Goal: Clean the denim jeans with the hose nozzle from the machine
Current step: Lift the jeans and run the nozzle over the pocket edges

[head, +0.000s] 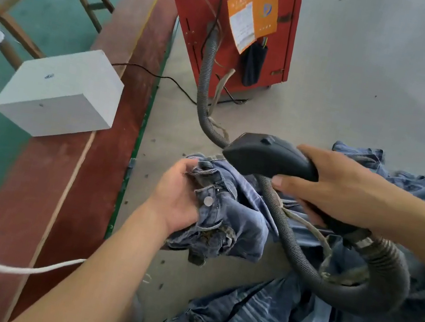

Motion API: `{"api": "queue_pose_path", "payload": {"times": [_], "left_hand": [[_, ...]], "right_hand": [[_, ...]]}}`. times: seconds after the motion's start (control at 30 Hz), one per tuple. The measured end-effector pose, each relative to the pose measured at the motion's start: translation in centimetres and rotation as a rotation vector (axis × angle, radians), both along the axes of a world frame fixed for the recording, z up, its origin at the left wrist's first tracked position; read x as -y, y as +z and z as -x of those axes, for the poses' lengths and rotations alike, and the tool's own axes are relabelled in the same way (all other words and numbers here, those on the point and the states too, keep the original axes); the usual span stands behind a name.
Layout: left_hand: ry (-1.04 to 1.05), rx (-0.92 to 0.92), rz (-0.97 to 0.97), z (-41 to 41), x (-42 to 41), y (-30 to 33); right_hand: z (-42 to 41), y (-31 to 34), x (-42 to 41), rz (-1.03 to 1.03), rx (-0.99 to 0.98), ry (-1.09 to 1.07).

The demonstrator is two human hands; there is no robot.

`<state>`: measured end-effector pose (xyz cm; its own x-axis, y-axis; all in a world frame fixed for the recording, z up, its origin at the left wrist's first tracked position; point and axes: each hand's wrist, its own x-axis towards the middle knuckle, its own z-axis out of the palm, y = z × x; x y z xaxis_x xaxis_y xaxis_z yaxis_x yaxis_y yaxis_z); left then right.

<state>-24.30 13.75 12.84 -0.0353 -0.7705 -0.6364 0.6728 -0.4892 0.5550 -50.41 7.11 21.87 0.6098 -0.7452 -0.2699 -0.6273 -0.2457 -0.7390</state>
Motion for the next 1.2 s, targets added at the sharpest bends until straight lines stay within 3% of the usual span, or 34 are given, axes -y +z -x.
{"api": "queue_pose_path", "payload": {"times": [0.2,0.4,0.6,0.83,1.03,1.2], "left_hand": [[-0.095,0.098,0.200,2.4,0.5,0.4],[0.006,0.320,0.029,5.0,1.8,-0.8],[0.069,0.199,0.004,3.7,2.9,-0.2],[0.078,0.364,0.037,4.7,2.8,0.0],[0.024,0.432,0.053,5.5,2.4,-0.1],[0.089,0.551,0.058,4.3,3.0,-0.3]], "right_hand": [[0.3,0.0,-1.0,0.044,0.009,-0.126],[-0.6,0.2,-0.5,0.010,-0.011,-0.243],[0.6,0.9,-0.3,0.020,-0.127,-0.106],[0.0,1.3,-1.3,-0.055,-0.174,-0.071],[-0.3,0.9,0.9,-0.162,-0.008,-0.265],[0.5,2.0,0.0,-0.110,-0.188,-0.050]]}}
